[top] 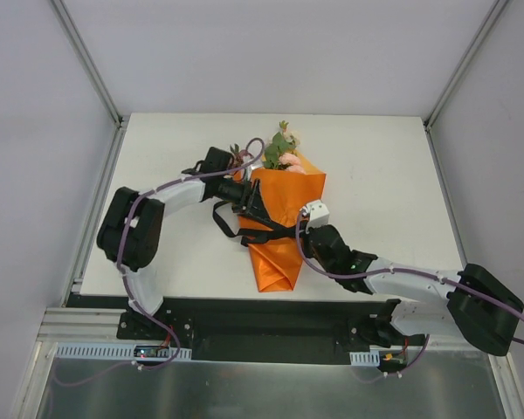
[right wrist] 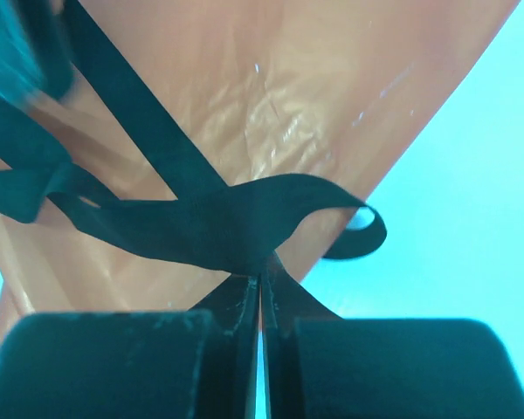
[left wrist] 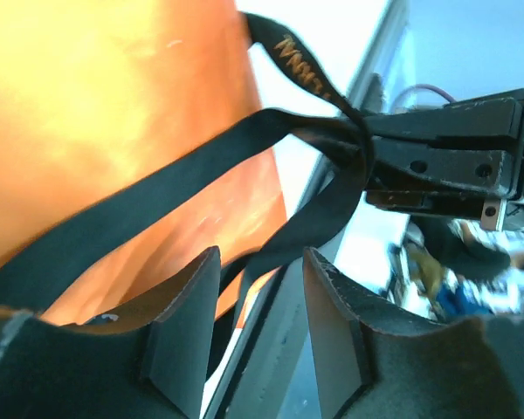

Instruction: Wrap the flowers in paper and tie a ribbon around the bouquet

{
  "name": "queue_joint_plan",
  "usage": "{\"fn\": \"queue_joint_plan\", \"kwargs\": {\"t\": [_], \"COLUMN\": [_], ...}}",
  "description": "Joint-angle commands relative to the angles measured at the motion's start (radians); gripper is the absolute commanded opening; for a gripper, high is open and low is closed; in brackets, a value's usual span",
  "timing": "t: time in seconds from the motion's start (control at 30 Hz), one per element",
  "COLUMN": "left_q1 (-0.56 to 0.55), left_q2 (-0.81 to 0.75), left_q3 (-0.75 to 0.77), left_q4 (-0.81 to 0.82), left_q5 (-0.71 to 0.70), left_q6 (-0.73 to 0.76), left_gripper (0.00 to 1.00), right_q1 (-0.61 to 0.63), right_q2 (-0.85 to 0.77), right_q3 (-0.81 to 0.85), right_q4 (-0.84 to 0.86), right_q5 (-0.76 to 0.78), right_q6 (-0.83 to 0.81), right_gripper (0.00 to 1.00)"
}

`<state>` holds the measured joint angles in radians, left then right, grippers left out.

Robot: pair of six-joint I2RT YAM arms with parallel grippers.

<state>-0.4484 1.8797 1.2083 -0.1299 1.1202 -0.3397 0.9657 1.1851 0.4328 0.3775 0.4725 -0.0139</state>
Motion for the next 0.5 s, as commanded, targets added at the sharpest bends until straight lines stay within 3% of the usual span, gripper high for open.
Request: {"fn": "queue_joint_plan", "kwargs": {"t": [0.0,0.07,0.23,0.27,0.47], "left_q1": [0.105,0.140,0.258,0.270,0.278], "left_q2": [-0.293,-0.417,-0.542,-0.536,-0.337], "left_q3": [-0.168,-0.238,-0.444,-0.457,-0.284], "left_q4": [-0.002,-0.004,-0.013,-0.019,-0.091], "left_q5": [-0.305,-0.478,-0.696,-0.717,-0.925], "left_q6": [0.019,-0.053,-0.218,-0.225,-0.133], "left_gripper": [0.44,0.55,0.61,0.69,0.72], "right_q1": [0.004,0.002,0.004,0.004,0.004], "right_q2": [-0.024,-0.015,0.008,0.011,0.004], "right_q3": [0.058,0.073,0.130,0.138,0.168], "right_q4": [-0.153,-0.187,-0.244,-0.255,-0.285], "right_q5": [-0.023,-0.038,-0.064,-0.067,-0.083], "right_q6": [0.037,0.042,0.043,0.042,0.045], "right_gripper": [0.00,0.00,0.00,0.00,0.00]}}
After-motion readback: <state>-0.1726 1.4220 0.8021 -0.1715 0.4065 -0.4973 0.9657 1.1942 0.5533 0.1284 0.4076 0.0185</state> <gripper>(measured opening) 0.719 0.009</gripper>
